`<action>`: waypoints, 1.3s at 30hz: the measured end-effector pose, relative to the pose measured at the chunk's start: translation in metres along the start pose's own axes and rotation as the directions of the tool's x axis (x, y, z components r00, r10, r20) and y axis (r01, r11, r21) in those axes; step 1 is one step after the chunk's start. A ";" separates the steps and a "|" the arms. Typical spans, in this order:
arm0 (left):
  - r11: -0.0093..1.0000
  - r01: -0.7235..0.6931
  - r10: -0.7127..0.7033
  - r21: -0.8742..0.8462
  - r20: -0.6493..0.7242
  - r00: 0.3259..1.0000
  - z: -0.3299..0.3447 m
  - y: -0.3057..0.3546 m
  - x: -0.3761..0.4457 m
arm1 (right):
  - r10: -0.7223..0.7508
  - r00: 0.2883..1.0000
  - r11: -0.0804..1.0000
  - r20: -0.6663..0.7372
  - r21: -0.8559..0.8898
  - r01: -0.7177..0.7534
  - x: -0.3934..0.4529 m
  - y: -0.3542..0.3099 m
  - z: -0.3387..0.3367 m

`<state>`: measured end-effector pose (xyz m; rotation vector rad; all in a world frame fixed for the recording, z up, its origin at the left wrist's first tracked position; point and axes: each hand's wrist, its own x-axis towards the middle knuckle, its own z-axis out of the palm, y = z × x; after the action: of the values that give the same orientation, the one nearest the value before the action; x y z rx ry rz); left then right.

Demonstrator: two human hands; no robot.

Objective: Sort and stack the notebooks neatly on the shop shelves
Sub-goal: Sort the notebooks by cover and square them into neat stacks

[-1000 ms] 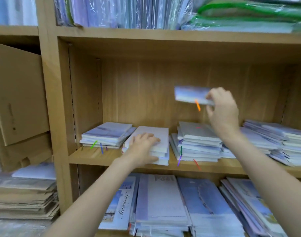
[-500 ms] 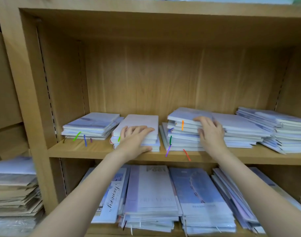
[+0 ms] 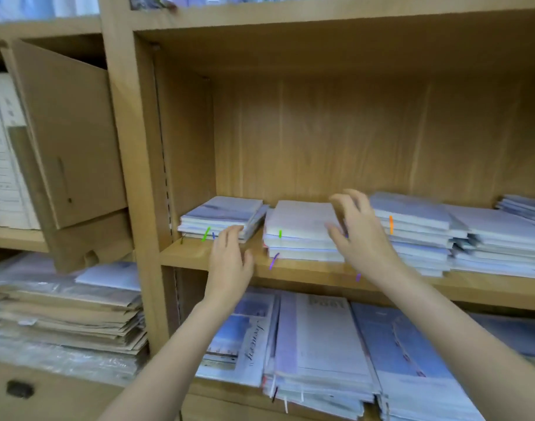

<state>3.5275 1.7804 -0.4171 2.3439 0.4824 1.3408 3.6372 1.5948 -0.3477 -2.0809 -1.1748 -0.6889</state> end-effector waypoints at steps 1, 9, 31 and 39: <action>0.998 0.031 -0.032 0.046 0.012 0.999 -0.010 -0.012 -0.001 | -0.033 0.999 0.999 0.034 0.044 0.031 0.003 -0.016 0.014; 0.920 0.103 -0.134 0.378 0.058 0.989 -0.051 -0.082 0.001 | -0.135 0.965 0.978 0.225 0.185 0.093 0.027 -0.089 0.108; 0.777 0.043 -0.137 0.628 0.102 0.985 -0.069 -0.063 0.024 | -0.268 0.960 0.814 0.075 -0.515 0.268 0.092 -0.083 0.139; 0.767 0.025 -0.118 0.642 0.102 0.988 -0.067 -0.066 0.023 | -0.257 0.957 0.849 0.132 -0.442 0.289 0.096 -0.089 0.139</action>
<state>3.4740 1.8594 -0.4022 2.8878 1.1259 1.0708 3.6214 1.7852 -0.3471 -2.3535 -1.4787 -1.1315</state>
